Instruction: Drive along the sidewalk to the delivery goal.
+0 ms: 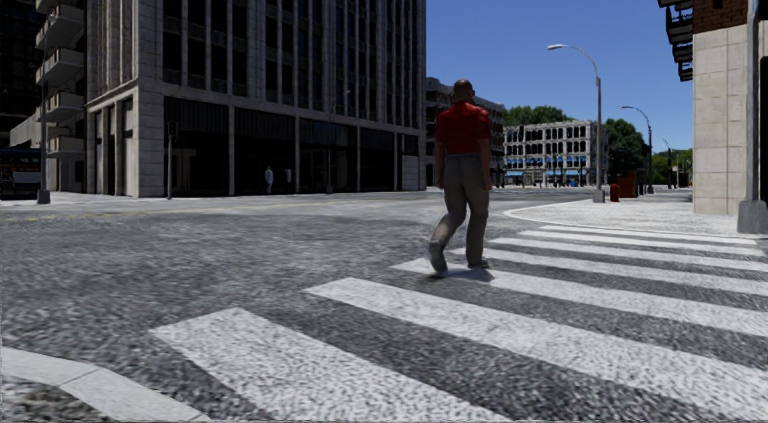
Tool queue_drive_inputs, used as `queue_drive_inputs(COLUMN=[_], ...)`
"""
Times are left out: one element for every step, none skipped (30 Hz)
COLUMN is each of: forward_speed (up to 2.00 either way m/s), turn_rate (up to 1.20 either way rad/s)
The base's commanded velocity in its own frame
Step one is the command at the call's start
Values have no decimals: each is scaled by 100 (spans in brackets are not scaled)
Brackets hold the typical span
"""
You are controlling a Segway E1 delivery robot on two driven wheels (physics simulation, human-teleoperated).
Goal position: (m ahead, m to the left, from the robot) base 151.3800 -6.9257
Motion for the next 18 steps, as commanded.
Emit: queue_drive_inputs(forward_speed=[197, 193, 193, 189, 189, 188, 188, 188, 188, 188, 188, 188, 188, 188, 188, 187, 187, 187], turn_rate=[-65, -65, -65, -65, -65, -65, -65, -65, -65, -65, -65, -65, -65, -65, -65, -65, -65, -65])
